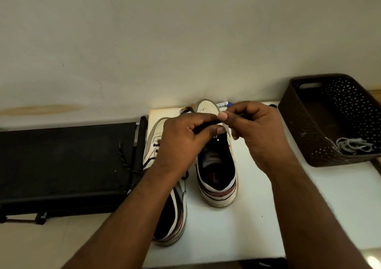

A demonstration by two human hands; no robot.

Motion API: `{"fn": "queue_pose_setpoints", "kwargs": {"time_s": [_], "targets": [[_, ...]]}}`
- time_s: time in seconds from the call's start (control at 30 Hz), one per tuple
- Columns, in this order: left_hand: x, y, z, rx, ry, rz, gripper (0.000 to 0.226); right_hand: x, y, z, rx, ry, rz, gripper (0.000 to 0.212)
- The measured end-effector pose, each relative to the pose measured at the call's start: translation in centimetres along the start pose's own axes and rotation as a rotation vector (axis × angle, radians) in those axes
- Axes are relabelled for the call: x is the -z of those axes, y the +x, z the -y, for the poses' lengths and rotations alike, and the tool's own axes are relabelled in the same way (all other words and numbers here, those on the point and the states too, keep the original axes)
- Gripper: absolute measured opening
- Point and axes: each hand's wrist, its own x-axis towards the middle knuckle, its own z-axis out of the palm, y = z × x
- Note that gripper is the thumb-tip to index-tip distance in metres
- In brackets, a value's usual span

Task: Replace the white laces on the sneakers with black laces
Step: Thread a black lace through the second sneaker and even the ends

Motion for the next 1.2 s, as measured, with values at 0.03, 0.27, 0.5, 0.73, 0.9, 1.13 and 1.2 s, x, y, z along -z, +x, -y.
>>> {"fn": "queue_pose_setpoints", "kwargs": {"time_s": [0.03,0.27,0.5,0.73,0.9,1.13,1.2], "targets": [[0.0,0.1,0.2,-0.015,0.015,-0.018,0.024,0.1,0.0,0.0,0.006,0.005,-0.021,0.005],[-0.9,0.0,0.0,-0.025,-0.101,-0.114,0.023,-0.9,-0.2,-0.1,-0.058,0.195,-0.010,0.030],[-0.5,0.0,0.6,0.137,0.113,-0.084,0.015,2.1,0.6,-0.9,-0.146,-0.421,-0.003,0.015],[-1.3,-0.1,1.1,0.156,0.313,0.103,0.014,1.4,0.3,-0.8,-0.401,-0.339,0.102,0.027],[-1.6,-0.3,1.2,0.169,0.327,0.098,0.014,1.4,0.3,-0.7,-0.467,-0.263,0.088,0.029],[-1.9,-1.0,1.8,0.003,0.563,0.057,0.020,0.6,0.1,-1.3,-0.507,-0.196,0.036,0.018],[-2.2,-1.2,1.9,-0.043,0.665,0.066,0.019,0.7,0.1,-1.5,-0.528,-0.182,0.021,0.021]]}}
